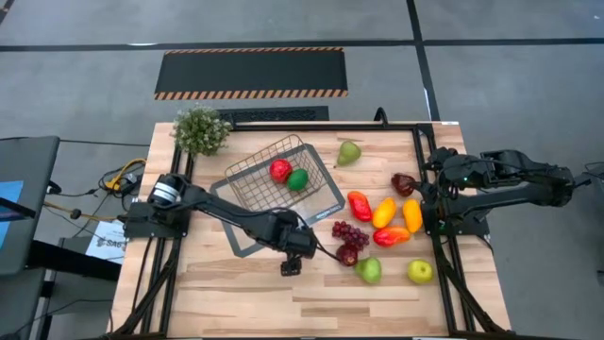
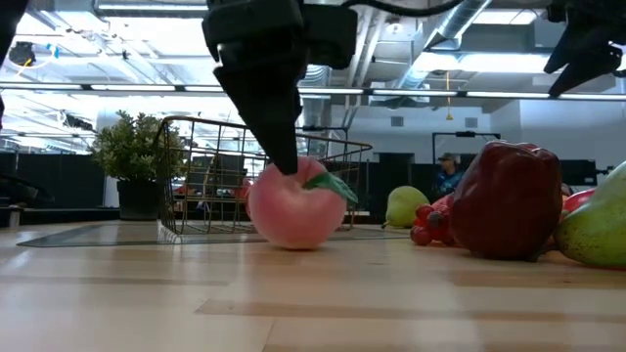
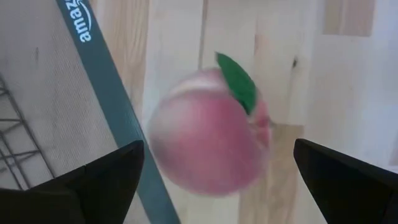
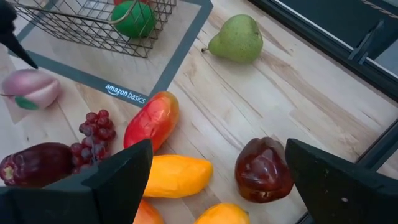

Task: Build produce basket
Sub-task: Put the pink peach into the gold wire basket

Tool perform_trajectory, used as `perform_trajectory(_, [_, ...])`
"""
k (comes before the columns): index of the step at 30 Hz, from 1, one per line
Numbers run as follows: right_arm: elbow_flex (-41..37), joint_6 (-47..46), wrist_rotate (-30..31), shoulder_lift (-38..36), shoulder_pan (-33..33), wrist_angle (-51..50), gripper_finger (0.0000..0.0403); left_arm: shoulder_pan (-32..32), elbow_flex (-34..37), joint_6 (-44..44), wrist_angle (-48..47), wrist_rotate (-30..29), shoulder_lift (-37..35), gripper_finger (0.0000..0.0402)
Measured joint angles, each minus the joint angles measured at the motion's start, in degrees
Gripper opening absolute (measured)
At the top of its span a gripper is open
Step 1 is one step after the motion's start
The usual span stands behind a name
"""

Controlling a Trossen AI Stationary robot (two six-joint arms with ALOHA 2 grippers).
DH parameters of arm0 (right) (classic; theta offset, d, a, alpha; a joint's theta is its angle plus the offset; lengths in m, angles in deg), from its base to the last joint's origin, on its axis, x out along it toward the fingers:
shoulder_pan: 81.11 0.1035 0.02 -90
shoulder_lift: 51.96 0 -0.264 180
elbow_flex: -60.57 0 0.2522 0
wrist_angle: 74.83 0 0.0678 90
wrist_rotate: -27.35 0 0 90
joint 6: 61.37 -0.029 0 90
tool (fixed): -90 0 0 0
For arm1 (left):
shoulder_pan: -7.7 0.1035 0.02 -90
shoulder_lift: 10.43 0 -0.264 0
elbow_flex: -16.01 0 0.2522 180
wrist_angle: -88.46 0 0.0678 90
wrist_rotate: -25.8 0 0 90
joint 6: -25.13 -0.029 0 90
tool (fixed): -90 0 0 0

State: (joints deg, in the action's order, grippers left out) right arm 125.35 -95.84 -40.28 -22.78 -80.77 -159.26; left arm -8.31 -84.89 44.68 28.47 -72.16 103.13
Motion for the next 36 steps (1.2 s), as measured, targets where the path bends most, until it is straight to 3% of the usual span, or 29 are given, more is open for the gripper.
perform_trajectory(11, [0.00,-0.67,0.00,0.01,0.00,0.00,0.0385,3.76,5.46,-2.52,7.35,9.77,-0.02,0.0393])
perform_trajectory(23, [0.00,-0.64,0.00,-0.01,0.00,-0.03,0.0385,4.61,6.76,2.00,8.28,14.83,-0.02,0.0285])
perform_trajectory(30, [0.00,-0.65,0.00,-0.01,0.00,-0.05,0.0385,4.59,1.74,3.62,5.05,14.55,-0.84,0.0278])
perform_trajectory(36, [0.00,-0.63,0.00,0.02,0.02,-0.07,0.0385,6.39,-4.71,0.30,-3.26,6.94,-7.15,0.0279])
